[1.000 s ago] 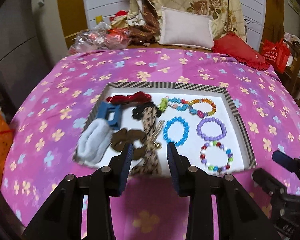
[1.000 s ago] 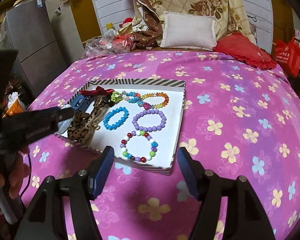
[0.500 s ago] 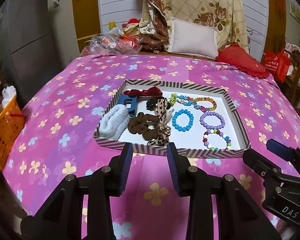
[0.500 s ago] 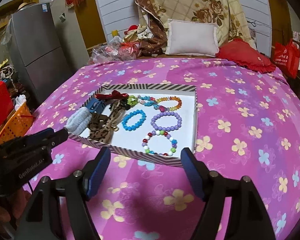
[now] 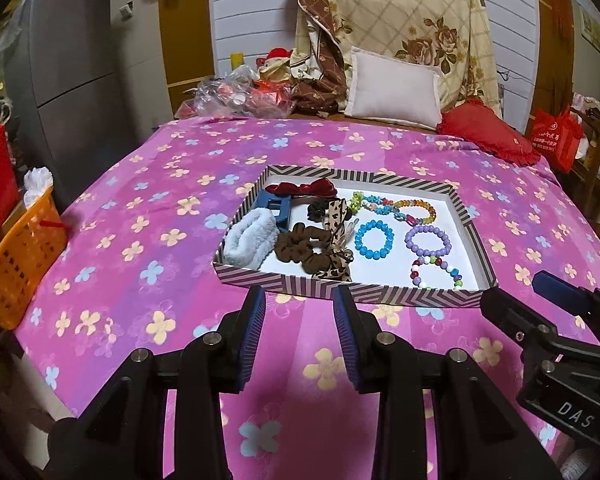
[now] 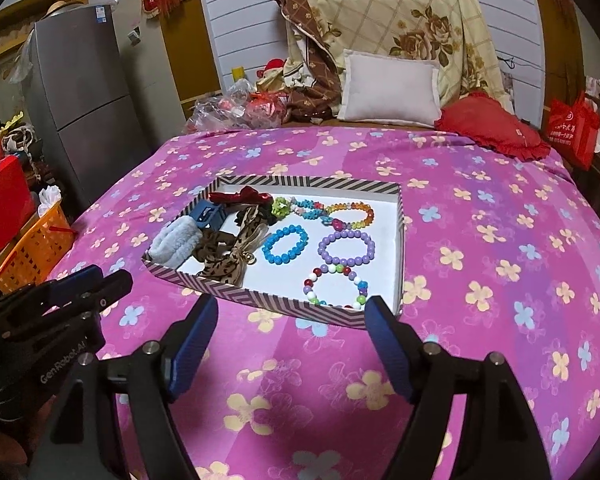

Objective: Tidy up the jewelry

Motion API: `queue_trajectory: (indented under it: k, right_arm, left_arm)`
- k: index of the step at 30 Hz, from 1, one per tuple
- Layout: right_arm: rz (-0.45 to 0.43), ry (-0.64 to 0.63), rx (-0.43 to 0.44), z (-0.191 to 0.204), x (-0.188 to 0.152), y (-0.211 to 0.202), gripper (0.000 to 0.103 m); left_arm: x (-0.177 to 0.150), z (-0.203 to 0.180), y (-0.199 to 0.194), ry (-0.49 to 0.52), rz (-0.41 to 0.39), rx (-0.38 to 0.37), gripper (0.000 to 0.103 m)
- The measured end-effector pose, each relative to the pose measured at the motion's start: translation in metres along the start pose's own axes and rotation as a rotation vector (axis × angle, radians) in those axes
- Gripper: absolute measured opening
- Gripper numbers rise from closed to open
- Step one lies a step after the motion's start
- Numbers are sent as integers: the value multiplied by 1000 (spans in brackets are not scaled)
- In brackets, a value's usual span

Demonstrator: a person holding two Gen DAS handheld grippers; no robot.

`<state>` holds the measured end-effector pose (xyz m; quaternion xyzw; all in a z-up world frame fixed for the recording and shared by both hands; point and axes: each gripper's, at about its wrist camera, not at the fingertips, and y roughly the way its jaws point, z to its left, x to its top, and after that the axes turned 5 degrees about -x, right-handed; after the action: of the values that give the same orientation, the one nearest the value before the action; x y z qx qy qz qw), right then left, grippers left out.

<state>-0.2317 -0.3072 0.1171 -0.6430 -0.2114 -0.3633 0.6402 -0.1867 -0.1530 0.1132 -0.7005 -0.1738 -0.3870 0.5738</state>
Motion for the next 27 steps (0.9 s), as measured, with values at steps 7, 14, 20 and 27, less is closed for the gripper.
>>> queue_trajectory:
  k: [7,14,20,27]
  right_arm:
    - [-7,-11,-2,5,-3,-9,79]
    - [-8,-14,0,7,-4,-12,80]
    - [-9,-13,3,8,-4,-13,80]
    - [3,-18,5,10,-5,-11,80]
  left_arm:
    - [-3,2,-6,-6,-9,4,40]
    - [-4,3,-11,-5,-18,11,40]
    - [-3,4,-13,-7,-21,13,40]
    - [-3,6,-12,-9,-13,12,40]
